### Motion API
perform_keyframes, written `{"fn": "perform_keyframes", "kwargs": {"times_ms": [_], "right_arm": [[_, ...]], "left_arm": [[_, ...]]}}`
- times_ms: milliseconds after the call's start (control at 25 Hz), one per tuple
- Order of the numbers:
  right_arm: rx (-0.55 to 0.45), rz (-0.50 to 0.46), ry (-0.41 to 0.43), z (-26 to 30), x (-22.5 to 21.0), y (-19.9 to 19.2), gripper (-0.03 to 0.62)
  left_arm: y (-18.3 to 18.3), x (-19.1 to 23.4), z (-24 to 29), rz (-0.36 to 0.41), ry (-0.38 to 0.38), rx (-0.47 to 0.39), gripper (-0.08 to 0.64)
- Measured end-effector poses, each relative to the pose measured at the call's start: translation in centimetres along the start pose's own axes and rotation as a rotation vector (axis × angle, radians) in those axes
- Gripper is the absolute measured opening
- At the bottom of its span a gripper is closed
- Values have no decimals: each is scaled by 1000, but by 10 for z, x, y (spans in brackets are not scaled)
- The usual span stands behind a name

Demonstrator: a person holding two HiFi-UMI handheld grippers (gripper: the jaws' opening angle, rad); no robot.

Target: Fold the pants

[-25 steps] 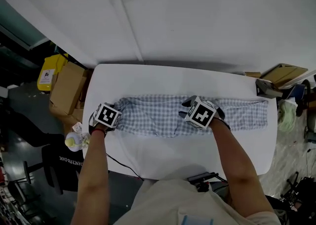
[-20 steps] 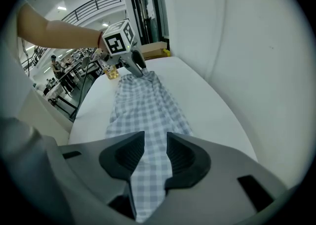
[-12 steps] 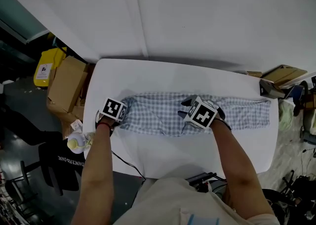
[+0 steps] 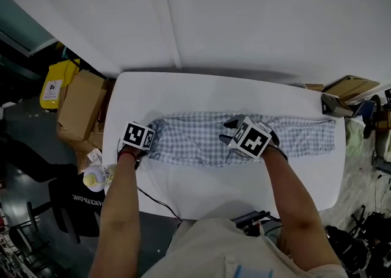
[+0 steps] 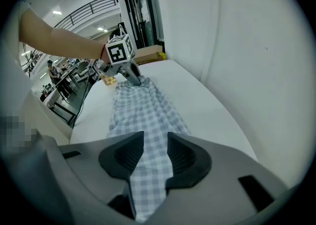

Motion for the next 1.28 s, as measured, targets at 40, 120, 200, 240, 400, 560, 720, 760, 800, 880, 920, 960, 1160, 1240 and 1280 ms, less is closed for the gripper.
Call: {"fn": "perform_keyframes", "kwargs": {"times_ms": [40,120,200,240,400,560,720,760,800,880,920,960,1160,1240,1280], "right_arm": [[-5,2,-3,-1,-1,0,160],[-8,9,-11,-2,-3,-1,160],[-9,15,-19,-5,-3,-2,160],[-12,18,-22,-6,-3,-3,160],[-14,39,-32,-13,-5,-6,160],[-24,40,-40,-15,-4,-5,160],[-34,38,-37,-15,-2,-4,160],[-37,36,-37,-16,-3,-3,160],[-39,34,-38,-17,-4,-1,160],[-43,33,-39,-18,-5,3,160],[-46,33,-39,-19,-5,6,160],[-50,32,-40,-20,-5,9,160],[-63,12,-44,-22,-3,17,160],[-59,10,-41,-21,-3,16,160],[-57,10,-39,-21,-3,15,160]], "left_arm": [[0,-2,0,-9,-11,-1,83],[-2,-5,0,-26,-29,11,66],[-5,-6,-1,-42,-45,28,58],[-7,-5,-2,-51,-50,36,55],[-9,5,-14,-52,-8,54,51],[-5,11,-20,-27,-1,51,51],[-7,6,-18,-30,-30,76,105],[-7,6,-20,-51,-42,77,152],[-7,8,-23,-84,-58,79,175],[-9,12,-29,-153,-87,95,210],[-12,15,-31,-179,-94,111,218],[-16,17,-33,-200,-95,130,227],[-38,19,-28,-267,-92,230,262],[-45,19,-22,-292,-92,256,264],[-48,19,-19,-305,-90,261,264]]}}
Point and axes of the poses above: the fingertips, and each gripper's own axes: z forward along the fingers, x to its left, y out of its top, the point moved 4 cm from there along -z, backward along the fingers, and after that the axes turned 2 degrees about y, right-handed, at the moved point
